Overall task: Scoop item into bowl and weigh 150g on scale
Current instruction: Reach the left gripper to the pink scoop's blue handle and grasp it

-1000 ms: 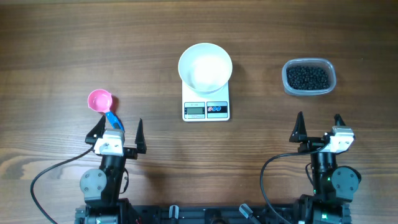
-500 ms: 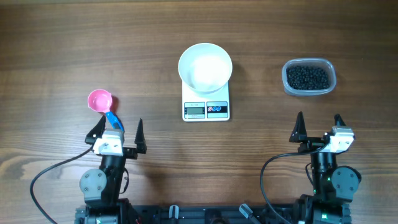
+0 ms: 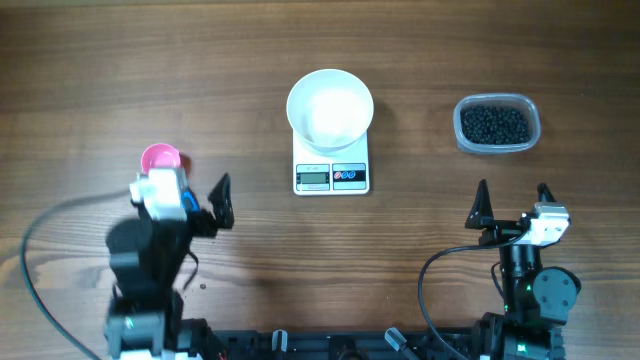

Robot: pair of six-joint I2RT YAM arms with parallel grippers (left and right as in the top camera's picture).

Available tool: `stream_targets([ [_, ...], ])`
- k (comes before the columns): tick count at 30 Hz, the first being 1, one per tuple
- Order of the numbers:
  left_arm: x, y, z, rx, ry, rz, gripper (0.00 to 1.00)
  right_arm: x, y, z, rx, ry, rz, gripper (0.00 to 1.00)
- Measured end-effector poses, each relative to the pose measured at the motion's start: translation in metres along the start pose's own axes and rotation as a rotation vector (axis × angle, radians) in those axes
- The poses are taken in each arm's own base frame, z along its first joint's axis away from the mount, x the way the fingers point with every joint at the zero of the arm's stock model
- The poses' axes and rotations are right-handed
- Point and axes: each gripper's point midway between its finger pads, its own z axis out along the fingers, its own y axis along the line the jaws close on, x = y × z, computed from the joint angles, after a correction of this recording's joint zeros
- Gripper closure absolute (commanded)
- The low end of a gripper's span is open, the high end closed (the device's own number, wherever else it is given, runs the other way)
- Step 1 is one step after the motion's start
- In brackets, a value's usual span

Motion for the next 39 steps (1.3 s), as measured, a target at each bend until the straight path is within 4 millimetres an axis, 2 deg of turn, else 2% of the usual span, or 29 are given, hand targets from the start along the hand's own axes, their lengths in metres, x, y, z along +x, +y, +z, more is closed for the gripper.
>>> stream_targets([
  [2, -0.003, 0.001, 0.005, -0.010, 0.133, -0.041, 0.00, 0.000, 0.000, 0.000, -0.001, 0.000, 0.000, 0.00],
  [6, -0.030, 0.005, 0.017, -0.030, 0.335, -0.121, 0.00, 0.000, 0.000, 0.000, 0.000, 0.001, 0.000, 0.00],
  [10, -0.068, 0.012, 0.034, -0.035, 0.382, -0.141, 0.00, 0.000, 0.000, 0.000, 0.000, 0.000, 0.000, 0.00],
  [12, -0.080, 0.017, 0.043, -0.039, 0.377, -0.137, 0.00, 0.000, 0.000, 0.000, 0.000, 0.000, 0.000, 0.00],
  [19, -0.070, 0.028, 0.061, -0.061, 0.425, -0.148, 0.00, 0.000, 0.000, 0.000, 0.000, 0.000, 0.000, 0.00],
  [29, -0.080, 0.029, 0.065, -0.057, 0.381, -0.129, 0.00, 0.000, 0.000, 0.000, 0.000, 0.000, 0.000, 0.00],
  [35, -0.094, 0.032, 0.070, -0.061, 0.324, -0.113, 0.00, 0.000, 0.000, 0.000, 0.000, 0.000, 0.000, 0.00],
  [38, -0.092, 0.045, 0.068, -0.093, 0.328, -0.132, 0.00, 0.000, 0.000, 0.000, 0.000, 0.000, 0.000, 0.00],
  [39, -0.090, 0.054, 0.066, -0.116, 0.337, -0.149, 0.00, 0.000, 0.000, 0.000, 0.000, 0.000, 0.000, 0.00],
])
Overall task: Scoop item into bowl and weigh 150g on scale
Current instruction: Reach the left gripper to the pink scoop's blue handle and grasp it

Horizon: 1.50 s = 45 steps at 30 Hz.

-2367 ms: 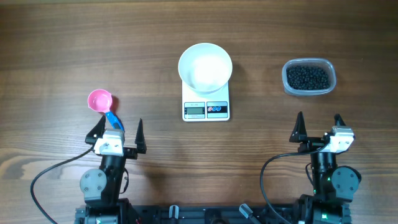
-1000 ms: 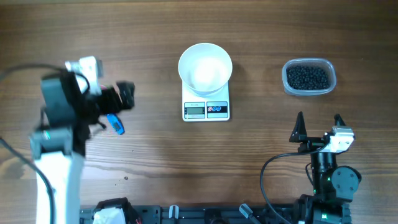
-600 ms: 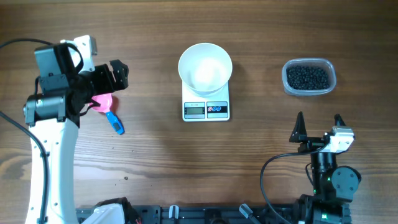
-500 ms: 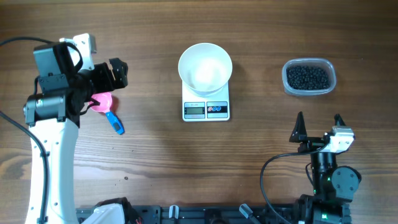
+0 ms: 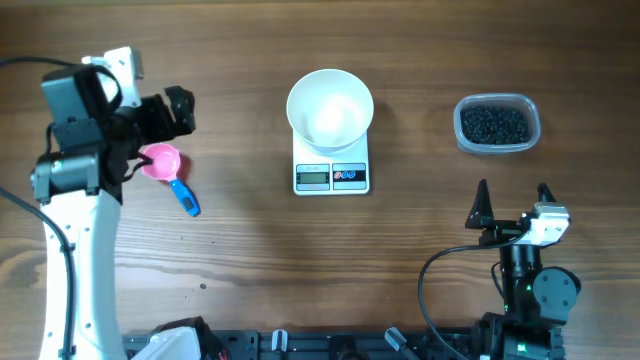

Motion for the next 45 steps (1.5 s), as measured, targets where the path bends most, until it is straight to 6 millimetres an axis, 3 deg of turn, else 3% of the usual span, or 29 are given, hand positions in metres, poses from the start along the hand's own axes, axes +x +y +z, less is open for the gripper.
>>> stream_targets([
  [5, 0.009, 0.060, 0.011, -0.112, 0.047, -0.109, 0.02, 0.000, 0.000, 0.000, 0.000, 0.000, 0.000, 0.00],
  [13, 0.054, 0.099, 0.061, -0.140, 0.250, -0.113, 0.07, 0.000, 0.000, 0.000, 0.000, 0.000, 0.000, 0.00],
  [18, 0.077, 0.128, 0.083, -0.166, 0.328, -0.109, 0.08, 0.000, 0.000, 0.000, 0.000, 0.000, 0.000, 0.00],
  [22, 0.100, 0.147, 0.099, -0.175, 0.401, -0.132, 0.14, 0.000, 0.000, 0.000, 0.000, 0.000, 0.000, 0.00],
  [27, 0.115, 0.154, 0.116, -0.168, 0.441, -0.134, 0.30, 0.000, 0.000, 0.000, 0.000, 0.000, 0.000, 0.00],
  [33, 0.127, 0.158, 0.127, -0.162, 0.473, -0.136, 0.34, 0.000, 0.000, 0.000, 0.000, 0.000, 0.000, 0.00],
  [41, 0.143, 0.160, 0.139, -0.145, 0.517, -0.154, 0.49, 0.000, 0.000, 0.000, 0.000, 0.000, 0.000, 0.00],
  [45, 0.142, 0.159, 0.141, -0.136, 0.510, -0.154, 0.65, 0.000, 0.000, 0.000, 0.000, 0.000, 0.000, 0.00],
])
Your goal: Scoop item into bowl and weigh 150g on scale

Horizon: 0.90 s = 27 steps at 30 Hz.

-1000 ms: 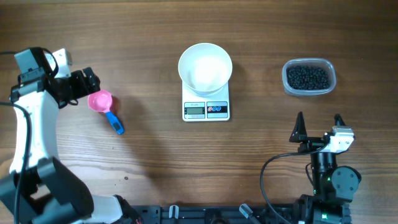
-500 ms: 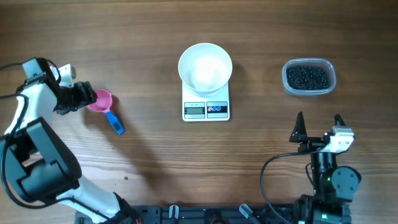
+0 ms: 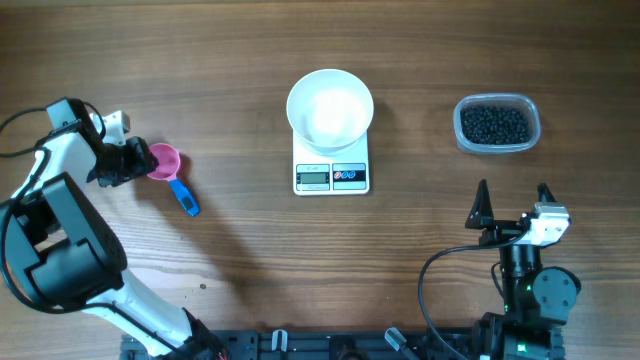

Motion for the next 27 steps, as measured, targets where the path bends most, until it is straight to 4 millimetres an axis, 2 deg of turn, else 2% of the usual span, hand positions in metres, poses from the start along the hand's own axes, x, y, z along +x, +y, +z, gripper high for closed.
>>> stream_targets([
  [3, -0.001, -0.001, 0.001, 0.007, -0.003, 0.001, 0.76, 0.000, 0.000, 0.000, 0.000, 0.000, 0.000, 0.00],
  [6, -0.003, -0.002, 0.003, 0.015, -0.011, -0.009, 0.96, 0.000, 0.000, 0.000, 0.000, 0.000, 0.000, 0.00],
  [12, -0.009, -0.003, 0.003, 0.020, -0.033, -0.099, 0.96, 0.000, 0.000, 0.000, 0.000, 0.000, 0.000, 0.00],
  [18, -0.016, -0.016, -0.002, 0.099, -0.044, -0.282, 0.96, 0.000, 0.000, 0.000, 0.000, 0.000, 0.000, 0.00],
  [21, -0.026, -0.029, -0.017, 0.172, -0.070, -0.382, 0.96, 0.000, 0.000, 0.000, -0.001, 0.000, 0.000, 0.00],
  [24, -0.038, -0.047, -0.045, 0.256, -0.122, -0.448, 0.96, 0.000, 0.000, 0.000, 0.000, 0.000, 0.000, 0.00],
  [26, -0.048, -0.061, -0.073, 0.317, -0.173, -0.470, 0.96, 0.000, 0.000, 0.000, 0.000, 0.000, 0.000, 0.00],
  [27, -0.054, -0.072, -0.094, 0.360, -0.209, -0.477, 0.96, 0.000, 0.000, 0.000, 0.000, 0.000, 0.000, 0.00],
])
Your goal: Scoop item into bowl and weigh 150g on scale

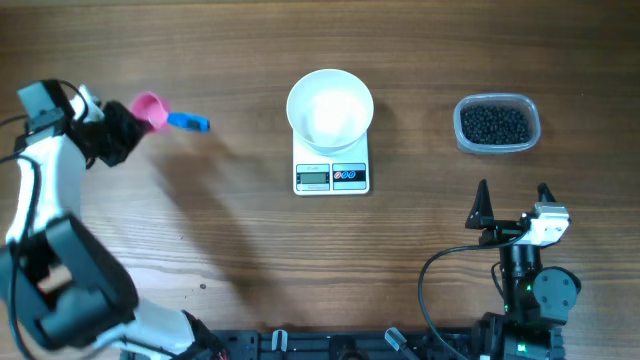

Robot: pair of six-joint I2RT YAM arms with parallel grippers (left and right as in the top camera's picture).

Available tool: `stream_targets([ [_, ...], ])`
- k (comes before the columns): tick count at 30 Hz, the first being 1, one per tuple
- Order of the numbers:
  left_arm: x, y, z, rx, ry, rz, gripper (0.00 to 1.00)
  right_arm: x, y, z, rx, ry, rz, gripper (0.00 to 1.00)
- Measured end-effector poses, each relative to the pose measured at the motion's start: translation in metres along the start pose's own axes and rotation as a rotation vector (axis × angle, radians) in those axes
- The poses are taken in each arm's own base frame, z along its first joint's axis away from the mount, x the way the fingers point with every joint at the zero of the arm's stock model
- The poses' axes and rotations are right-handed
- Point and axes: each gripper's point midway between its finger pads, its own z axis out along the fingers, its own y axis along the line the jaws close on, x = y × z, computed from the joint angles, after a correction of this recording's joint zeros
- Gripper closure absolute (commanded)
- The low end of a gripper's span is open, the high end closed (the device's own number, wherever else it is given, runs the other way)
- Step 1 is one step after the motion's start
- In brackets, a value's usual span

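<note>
A pink scoop (pixel 150 108) with a blue handle (pixel 188 123) hangs at the far left, its handle pointing right toward the scale. My left gripper (pixel 130 122) is shut on the scoop's pink cup end. The empty white bowl (pixel 330 108) sits on the white scale (pixel 331 177) at the table's middle. A clear tub of small dark beads (pixel 497 124) stands at the back right. My right gripper (pixel 512 205) rests open near the front right, well short of the tub, with nothing between its fingers.
The left arm (pixel 40 190) stretches along the left edge of the wooden table (pixel 250 250). Cables loop near both arm bases at the front edge.
My left gripper has closed on the scoop and carried it from beside the table's left side to a spot farther back. The blue handle now points right instead of toward the front. The right arm is unchanged.
The left arm first stood low at the front left, covering most of the scoop. Then it was raised behind the scoop, which lay with its handle toward the front. Then the fingers were at the pink cup. Now the scoop is held and turned toward the bowl.
</note>
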Motion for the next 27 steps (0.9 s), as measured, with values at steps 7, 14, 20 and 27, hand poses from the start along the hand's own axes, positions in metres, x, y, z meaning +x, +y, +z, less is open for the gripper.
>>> stream_targets([
  [7, 0.025, -0.096, -0.049, 0.193, -0.045, 0.107, 0.96, 0.000, 0.000, 0.000, 0.000, 0.000, 0.000, 0.00],
  [14, 0.077, -0.146, -0.039, 0.267, 0.059, 0.219, 0.96, 0.000, 0.002, 0.000, -0.013, 0.000, 0.038, 0.00],
  [20, 0.100, -0.165, -0.032, 0.297, 0.104, 0.275, 0.96, -0.004, 0.016, -0.001, -0.093, -0.002, 0.270, 0.00],
  [27, 0.105, -0.172, -0.031, 0.313, 0.107, 0.297, 0.96, -0.032, 0.061, -0.009, -0.375, -0.034, 0.369, 0.00],
])
